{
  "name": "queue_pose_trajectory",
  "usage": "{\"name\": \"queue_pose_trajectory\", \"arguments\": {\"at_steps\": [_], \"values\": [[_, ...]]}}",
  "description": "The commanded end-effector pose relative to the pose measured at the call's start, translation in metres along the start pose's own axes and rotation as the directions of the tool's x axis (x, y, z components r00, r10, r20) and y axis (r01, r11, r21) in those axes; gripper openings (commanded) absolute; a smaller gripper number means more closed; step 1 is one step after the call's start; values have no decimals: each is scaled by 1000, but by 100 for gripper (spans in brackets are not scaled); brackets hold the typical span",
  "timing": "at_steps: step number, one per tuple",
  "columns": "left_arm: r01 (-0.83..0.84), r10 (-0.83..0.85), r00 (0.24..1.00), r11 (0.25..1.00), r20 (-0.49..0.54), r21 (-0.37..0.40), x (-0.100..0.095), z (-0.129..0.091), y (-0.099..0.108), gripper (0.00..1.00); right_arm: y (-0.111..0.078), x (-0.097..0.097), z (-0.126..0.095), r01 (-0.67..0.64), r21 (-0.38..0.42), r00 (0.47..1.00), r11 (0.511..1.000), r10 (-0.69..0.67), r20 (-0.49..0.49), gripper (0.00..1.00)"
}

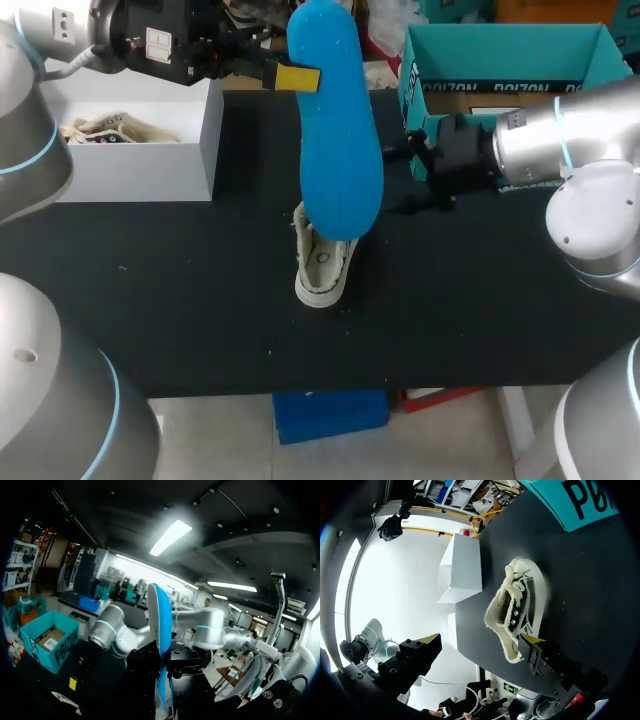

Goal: Take the shoe out of the shoebox, open the shoe tongue, remove and reinsert the insole, then place the shoe into the shoebox

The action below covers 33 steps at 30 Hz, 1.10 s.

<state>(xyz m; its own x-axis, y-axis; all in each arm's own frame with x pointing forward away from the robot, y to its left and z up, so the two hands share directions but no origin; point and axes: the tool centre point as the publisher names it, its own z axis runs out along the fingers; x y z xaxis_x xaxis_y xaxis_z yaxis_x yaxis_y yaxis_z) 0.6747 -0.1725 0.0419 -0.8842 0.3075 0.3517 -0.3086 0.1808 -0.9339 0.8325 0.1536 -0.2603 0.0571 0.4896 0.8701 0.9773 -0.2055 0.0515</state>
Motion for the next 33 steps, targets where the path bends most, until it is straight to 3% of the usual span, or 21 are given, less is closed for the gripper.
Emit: {"name": "queue_pose_trajectory", "arguments": {"at_steps": [1, 3, 6, 9, 14, 16, 33], "values": [[-1, 1, 1000, 1000, 0, 0, -1, 1, 1, 0, -7, 1, -6, 28, -21, 986, 999, -31, -163, 100], [-1, 1, 1000, 1000, 0, 0, -1, 1, 1, 0, -7, 1, -6, 28, -21, 986, 999, -31, -163, 100], [-261, 266, 962, 963, 65, -72, 2, 1, 7, 0, -7, 1, -6, 28, -21, 986, 999, -31, -163, 100], [-511, 534, 842, 834, 75, -209, 8, 7, 24, 0, -7, 1, -6, 28, -21, 986, 999, -31, -163, 100], [-689, 753, 645, 647, 132, -325, 18, 13, 51, 0, -7, 1, -6, 28, -21, 986, 999, -31, -163, 100], [-653, 722, 672, 683, 166, -327, 16, 12, 56, 0, -7, 1, -6, 28, -21, 986, 999, -31, -163, 100], [-653, 722, 672, 683, 166, -327, 16, 12, 56, 0, -7, 1, -6, 28, -21, 986, 999, -31, -163, 100]]}}
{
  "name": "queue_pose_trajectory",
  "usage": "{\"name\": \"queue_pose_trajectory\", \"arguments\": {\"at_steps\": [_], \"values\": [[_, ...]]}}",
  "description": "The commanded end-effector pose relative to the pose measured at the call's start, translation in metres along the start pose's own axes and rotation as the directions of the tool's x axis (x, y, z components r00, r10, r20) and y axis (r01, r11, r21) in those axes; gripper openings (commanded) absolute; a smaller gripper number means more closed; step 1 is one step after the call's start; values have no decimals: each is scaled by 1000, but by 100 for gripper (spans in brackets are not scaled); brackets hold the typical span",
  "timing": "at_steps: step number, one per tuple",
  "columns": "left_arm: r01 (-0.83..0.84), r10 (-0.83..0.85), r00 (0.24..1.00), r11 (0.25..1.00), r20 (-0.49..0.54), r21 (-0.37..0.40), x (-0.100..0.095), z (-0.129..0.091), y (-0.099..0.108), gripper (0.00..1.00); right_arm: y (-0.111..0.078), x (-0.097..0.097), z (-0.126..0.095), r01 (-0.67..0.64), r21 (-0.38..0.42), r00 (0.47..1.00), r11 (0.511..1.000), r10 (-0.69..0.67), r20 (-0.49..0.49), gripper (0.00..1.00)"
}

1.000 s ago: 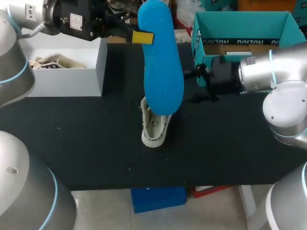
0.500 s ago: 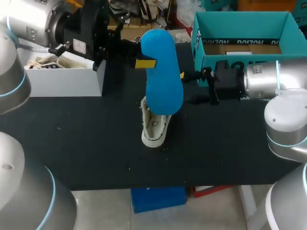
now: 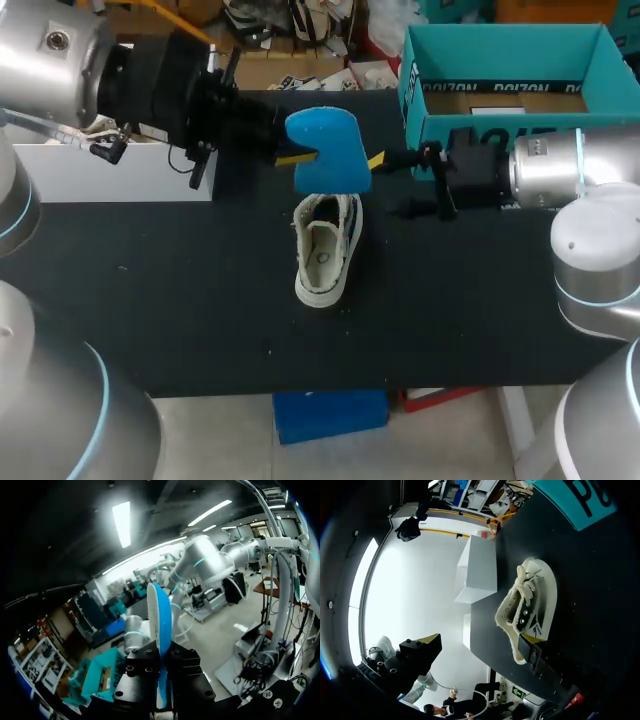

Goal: Take the shoe out of the shoebox, open the shoe tongue, remove and reinsert the insole, then place the shoe into the shoebox

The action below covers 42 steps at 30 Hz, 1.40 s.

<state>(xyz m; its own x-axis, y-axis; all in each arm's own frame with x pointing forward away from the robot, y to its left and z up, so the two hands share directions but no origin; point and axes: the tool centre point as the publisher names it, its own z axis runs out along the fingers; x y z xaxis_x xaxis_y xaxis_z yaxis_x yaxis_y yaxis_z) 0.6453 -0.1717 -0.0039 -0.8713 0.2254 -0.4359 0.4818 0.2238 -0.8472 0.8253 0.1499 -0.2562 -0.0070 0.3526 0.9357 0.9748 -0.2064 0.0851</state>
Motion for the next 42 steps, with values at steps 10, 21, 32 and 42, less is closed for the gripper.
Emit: {"name": "queue_pose_trajectory", "arguments": {"at_steps": [10, 21, 32, 42], "values": [[-393, 410, 902, 910, 139, -131, 101, -8, 35, 0, -1, 0, 1, 0, -3, 1000, 1000, 0, -1, 100], [-662, 720, 682, 683, 129, -307, 159, -7, 71, 0, -1, 0, 1, 0, -3, 1000, 1000, 0, -1, 100], [-662, 720, 682, 683, 129, -307, 159, -7, 71, 0, -1, 0, 1, 0, -3, 1000, 1000, 0, -1, 100], [-741, 820, 524, 573, 232, -351, 180, 11, 104, 0, -1, 0, 1, 0, -3, 1000, 1000, 0, -1, 100]]}}
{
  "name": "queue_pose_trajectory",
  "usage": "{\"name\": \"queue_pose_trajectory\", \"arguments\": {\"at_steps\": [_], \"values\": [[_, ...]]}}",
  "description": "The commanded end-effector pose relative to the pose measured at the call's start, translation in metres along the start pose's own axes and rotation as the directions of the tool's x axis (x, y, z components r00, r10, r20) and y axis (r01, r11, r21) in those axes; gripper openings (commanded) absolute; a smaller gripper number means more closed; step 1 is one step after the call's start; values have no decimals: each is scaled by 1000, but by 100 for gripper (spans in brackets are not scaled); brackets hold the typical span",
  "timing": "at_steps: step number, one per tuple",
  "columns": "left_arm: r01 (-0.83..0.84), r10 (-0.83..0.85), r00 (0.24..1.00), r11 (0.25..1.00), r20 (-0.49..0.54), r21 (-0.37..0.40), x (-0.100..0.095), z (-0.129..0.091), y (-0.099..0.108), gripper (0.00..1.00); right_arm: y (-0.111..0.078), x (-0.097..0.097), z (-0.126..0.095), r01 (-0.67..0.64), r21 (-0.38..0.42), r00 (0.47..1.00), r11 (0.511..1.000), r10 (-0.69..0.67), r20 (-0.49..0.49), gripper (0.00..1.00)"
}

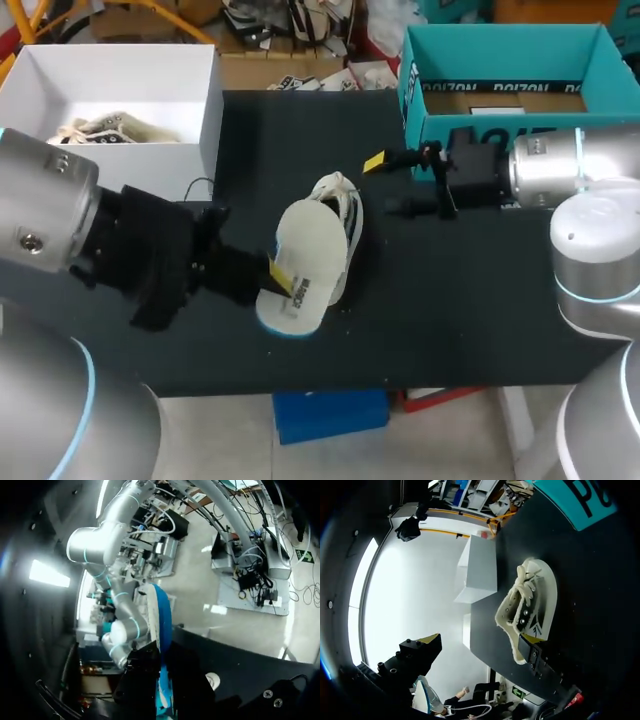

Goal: Take the shoe out of the shoebox, open the shoe tongue, remove and reinsert the insole, then place the shoe into the shoebox

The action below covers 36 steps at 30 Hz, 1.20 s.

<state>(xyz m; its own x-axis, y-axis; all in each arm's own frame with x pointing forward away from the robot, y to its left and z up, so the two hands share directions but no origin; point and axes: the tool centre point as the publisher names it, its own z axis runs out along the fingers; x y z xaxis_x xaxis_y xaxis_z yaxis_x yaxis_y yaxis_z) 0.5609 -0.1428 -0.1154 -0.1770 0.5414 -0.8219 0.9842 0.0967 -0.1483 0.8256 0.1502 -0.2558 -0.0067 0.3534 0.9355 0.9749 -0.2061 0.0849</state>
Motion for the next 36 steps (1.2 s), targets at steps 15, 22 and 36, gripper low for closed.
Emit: {"name": "queue_pose_trajectory", "arguments": {"at_steps": [15, 22, 36], "values": [[32, 233, 746, 923, 624, -383, 137, 31, 33, 0, -1, -1, 1, 0, -3, 1000, 1000, 0, -2, 100], [36, 280, 682, 910, 676, -413, 142, 36, 62, 0, -1, -1, 1, 0, -3, 1000, 1000, 0, -2, 100], [64, 247, 701, 912, 669, -405, 148, 48, 79, 0, -1, -1, 1, 0, -3, 1000, 1000, 0, -2, 100]]}}
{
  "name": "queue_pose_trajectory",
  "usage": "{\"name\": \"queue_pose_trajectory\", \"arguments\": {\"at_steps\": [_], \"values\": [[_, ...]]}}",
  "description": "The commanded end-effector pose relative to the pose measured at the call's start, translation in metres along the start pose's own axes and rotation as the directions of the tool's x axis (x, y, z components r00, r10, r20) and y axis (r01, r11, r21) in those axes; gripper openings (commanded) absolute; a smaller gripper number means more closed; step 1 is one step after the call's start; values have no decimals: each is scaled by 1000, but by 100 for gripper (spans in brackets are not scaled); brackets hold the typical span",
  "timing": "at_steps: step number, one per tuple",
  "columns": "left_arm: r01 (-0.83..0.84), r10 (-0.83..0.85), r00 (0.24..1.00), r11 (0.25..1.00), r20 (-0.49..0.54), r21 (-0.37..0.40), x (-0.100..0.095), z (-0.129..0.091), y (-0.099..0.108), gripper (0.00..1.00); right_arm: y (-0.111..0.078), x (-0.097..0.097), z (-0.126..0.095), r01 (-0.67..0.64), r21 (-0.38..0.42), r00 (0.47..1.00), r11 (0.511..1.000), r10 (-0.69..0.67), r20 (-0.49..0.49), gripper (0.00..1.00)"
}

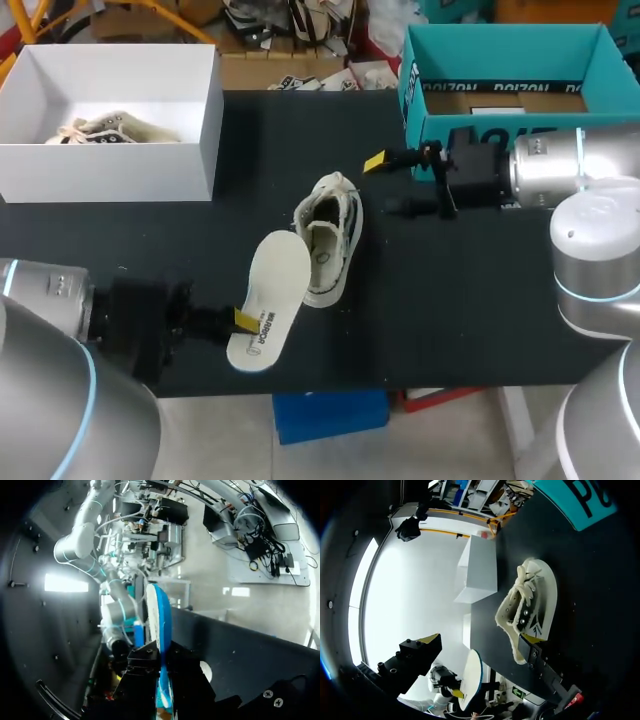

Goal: Take the shoe out of the shoebox, open the shoe tongue, remove and reinsert the insole, then place the shoe into the shoebox

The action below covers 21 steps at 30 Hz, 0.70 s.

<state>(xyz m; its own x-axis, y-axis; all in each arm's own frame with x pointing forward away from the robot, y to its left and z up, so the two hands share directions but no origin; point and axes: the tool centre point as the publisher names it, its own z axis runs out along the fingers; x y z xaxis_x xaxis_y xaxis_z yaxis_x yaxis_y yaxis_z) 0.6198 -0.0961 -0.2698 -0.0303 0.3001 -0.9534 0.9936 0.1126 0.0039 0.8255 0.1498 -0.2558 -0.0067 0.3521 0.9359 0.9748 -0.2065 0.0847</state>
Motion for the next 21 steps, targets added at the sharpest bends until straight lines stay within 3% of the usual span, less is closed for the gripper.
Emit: {"name": "queue_pose_trajectory", "arguments": {"at_steps": [1, 5, 10, 16, 21], "values": [[79, 97, 885, 933, 456, -351, 6, -1, -8, 0, -1, -1, 1, 1, -3, 1000, 1000, -1, -1, 100], [79, 97, 885, 933, 456, -351, 6, -1, -8, 0, -1, -1, 1, 1, -3, 1000, 1000, -1, -1, 100], [-26, 160, 909, 944, 385, -330, 0, 9, -21, 0, -1, -1, 1, 1, -3, 1000, 1000, -1, -1, 100], [-190, 260, 948, 925, 185, -328, -5, 23, -28, 0, -1, -1, 1, 1, -3, 1000, 1000, -1, -1, 100], [-202, 270, 946, 923, 179, -329, -21, 29, -27, 0, -1, -1, 1, 1, -3, 1000, 1000, -1, -1, 100]]}}
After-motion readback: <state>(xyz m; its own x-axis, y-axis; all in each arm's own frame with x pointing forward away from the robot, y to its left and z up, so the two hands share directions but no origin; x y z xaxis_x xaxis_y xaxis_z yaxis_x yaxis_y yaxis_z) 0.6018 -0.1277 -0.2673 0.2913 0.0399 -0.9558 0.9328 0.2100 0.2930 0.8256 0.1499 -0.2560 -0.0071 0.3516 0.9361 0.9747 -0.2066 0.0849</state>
